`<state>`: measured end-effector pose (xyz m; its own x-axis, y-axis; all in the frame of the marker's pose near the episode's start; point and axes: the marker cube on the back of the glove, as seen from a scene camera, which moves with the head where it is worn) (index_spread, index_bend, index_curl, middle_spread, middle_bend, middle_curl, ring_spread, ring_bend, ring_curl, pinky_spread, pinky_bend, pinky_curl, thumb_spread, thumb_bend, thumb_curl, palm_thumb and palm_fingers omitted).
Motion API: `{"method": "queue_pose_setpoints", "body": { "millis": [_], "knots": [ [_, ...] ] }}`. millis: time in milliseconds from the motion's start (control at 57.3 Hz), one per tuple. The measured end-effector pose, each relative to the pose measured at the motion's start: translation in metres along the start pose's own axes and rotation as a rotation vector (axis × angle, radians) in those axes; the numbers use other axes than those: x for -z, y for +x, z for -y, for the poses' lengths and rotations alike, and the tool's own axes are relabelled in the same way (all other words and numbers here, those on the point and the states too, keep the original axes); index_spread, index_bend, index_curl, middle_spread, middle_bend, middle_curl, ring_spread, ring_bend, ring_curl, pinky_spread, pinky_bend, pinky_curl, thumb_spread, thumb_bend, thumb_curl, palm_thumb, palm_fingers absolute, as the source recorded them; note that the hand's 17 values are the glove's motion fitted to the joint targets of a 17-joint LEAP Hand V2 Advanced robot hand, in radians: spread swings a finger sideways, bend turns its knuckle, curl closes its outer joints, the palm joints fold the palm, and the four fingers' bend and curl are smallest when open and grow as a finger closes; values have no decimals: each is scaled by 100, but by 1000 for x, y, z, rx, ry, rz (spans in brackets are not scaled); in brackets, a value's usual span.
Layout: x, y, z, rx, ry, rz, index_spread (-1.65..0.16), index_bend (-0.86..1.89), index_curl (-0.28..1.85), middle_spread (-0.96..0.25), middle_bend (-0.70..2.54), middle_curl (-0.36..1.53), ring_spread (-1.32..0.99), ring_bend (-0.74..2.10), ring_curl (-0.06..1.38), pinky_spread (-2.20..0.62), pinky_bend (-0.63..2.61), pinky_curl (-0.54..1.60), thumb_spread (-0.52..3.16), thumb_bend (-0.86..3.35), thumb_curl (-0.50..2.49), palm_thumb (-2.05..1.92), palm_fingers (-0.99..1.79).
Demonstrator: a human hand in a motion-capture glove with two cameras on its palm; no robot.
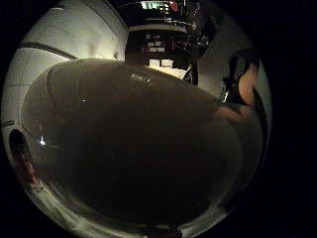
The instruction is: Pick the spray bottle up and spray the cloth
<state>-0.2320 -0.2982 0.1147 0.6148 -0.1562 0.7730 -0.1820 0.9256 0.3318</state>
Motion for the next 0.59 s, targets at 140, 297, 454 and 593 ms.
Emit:
{"method": "queue_pose_setpoints", "body": {
  "millis": [140,297,454,593],
  "knots": [
    [22,1,14,43,35,-42,-23,12,45,-14,41,46,-17,51,42,-20,38,38,68,-5,61,83,109],
    [64,-25,-27,93,-152,93,-30,3,34,-14,29,44,-18,45,41,-9,43,40,77,-8,49,61,58],
    [118,-47,-36,115,-80,126,-33,7,25,-11,22,40,-17,45,38,-1,48,39,80,-5,43,52,42],
    [157,-64,-43,137,-36,157,-34,9,22,-9,20,39,-16,46,37,2,49,38,81,-4,40,50,38]
  ]
}}
